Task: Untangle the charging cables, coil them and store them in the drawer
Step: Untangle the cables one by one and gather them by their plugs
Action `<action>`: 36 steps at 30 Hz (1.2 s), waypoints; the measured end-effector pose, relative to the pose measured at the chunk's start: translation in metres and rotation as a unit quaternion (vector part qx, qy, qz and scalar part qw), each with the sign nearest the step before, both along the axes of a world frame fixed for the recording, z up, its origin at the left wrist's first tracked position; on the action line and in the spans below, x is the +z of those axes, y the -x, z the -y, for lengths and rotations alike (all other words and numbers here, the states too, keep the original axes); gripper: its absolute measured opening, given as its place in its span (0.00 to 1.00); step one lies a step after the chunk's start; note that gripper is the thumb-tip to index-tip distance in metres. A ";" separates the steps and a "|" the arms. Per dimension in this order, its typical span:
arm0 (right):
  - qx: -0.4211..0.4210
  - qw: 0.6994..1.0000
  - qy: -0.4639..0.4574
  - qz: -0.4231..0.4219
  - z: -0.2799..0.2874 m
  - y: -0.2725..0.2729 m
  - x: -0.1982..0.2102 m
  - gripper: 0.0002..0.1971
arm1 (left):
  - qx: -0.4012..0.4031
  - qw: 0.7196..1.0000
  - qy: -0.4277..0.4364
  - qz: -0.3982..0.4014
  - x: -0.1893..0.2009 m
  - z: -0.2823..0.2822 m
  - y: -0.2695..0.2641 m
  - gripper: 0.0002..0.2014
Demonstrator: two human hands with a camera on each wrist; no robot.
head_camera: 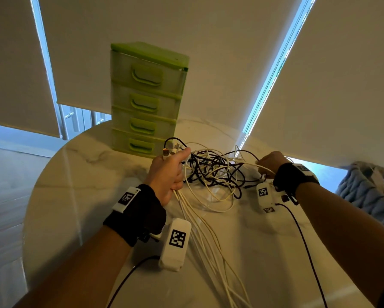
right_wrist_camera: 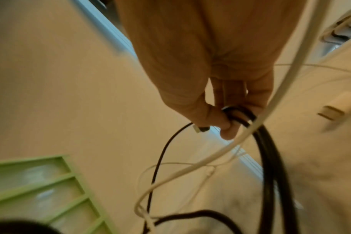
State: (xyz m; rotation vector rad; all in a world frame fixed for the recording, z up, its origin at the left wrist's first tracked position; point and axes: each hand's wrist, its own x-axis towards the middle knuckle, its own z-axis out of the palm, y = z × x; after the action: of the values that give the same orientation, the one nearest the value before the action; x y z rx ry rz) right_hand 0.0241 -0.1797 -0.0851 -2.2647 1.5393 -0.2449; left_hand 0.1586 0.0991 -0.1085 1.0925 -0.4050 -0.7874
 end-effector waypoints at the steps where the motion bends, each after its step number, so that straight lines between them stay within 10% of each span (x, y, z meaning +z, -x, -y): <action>1: -0.010 0.998 -0.012 0.056 0.001 0.002 0.003 0.08 | 0.000 1.000 0.001 0.001 0.000 0.000 0.000 0.23; 6: -0.003 0.953 -0.151 0.262 -0.014 0.012 0.041 0.23 | -0.002 1.000 -0.002 0.008 0.000 0.000 -0.001 0.23; 16: 0.156 0.912 -0.214 0.313 -0.076 0.037 0.088 0.19 | -0.077 0.995 0.005 0.066 0.046 0.033 0.032 0.06; 25: 0.253 0.908 -0.199 0.267 -0.105 0.045 0.093 0.17 | -0.072 0.994 0.013 0.080 0.062 0.051 0.054 0.06; 32: 0.073 0.996 0.058 0.005 -0.044 0.073 0.067 0.23 | -0.036 0.992 0.114 0.050 0.061 0.013 0.004 0.10; 36: 0.116 0.986 0.108 0.053 -0.058 0.072 0.069 0.31 | -0.064 0.988 0.121 0.071 0.071 0.006 0.001 0.11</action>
State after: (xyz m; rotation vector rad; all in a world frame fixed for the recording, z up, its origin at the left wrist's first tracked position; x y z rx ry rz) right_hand -0.0475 -0.1216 -0.0163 -2.5268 1.2347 -0.4774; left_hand 0.1572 0.0927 -0.0377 0.9033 -0.6791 -0.7539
